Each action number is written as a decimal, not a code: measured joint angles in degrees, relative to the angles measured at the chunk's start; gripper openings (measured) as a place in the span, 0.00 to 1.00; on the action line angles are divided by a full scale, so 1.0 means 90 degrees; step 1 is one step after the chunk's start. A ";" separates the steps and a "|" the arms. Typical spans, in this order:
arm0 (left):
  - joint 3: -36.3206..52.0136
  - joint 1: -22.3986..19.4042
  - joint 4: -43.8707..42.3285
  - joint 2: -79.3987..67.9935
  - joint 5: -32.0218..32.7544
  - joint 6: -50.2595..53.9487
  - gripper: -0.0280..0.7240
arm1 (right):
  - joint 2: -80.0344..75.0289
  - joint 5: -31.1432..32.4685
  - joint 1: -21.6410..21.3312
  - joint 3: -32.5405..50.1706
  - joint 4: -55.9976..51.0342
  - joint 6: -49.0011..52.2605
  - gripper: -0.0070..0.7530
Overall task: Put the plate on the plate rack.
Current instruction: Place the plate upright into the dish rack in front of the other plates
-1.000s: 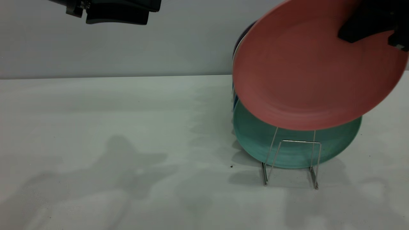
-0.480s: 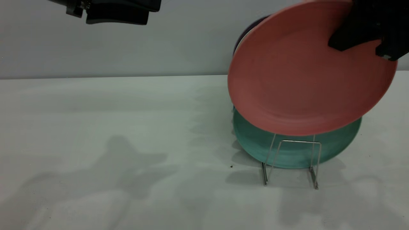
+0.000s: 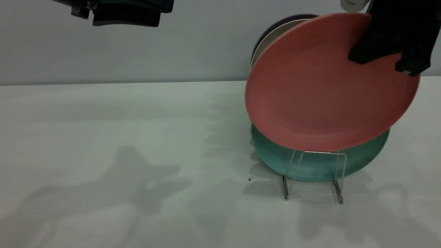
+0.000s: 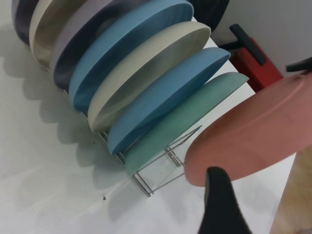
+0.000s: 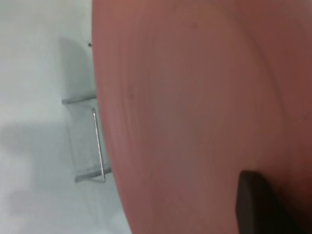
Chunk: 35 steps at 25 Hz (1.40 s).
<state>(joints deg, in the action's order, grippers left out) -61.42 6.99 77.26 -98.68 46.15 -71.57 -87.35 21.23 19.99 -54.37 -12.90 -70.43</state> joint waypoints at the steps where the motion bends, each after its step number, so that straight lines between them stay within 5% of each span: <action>1: 0.0000 0.0000 0.0000 0.0000 0.0000 0.0000 0.68 | -0.0022 -0.0027 0.0000 0.0000 0.0000 -0.0001 0.16; 25: 0.0000 0.0000 0.0000 0.0000 0.0000 0.0036 0.68 | -0.0517 -0.0228 0.0000 0.0000 0.0000 -0.0033 0.17; 35: 0.0000 0.0000 0.0000 0.0000 0.0000 0.0043 0.68 | -0.0614 -0.0147 0.0000 0.0000 -0.0006 -0.0027 0.38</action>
<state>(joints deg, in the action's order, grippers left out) -61.42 6.99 77.26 -98.68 46.15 -71.19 -92.87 19.91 19.99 -54.37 -12.95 -70.67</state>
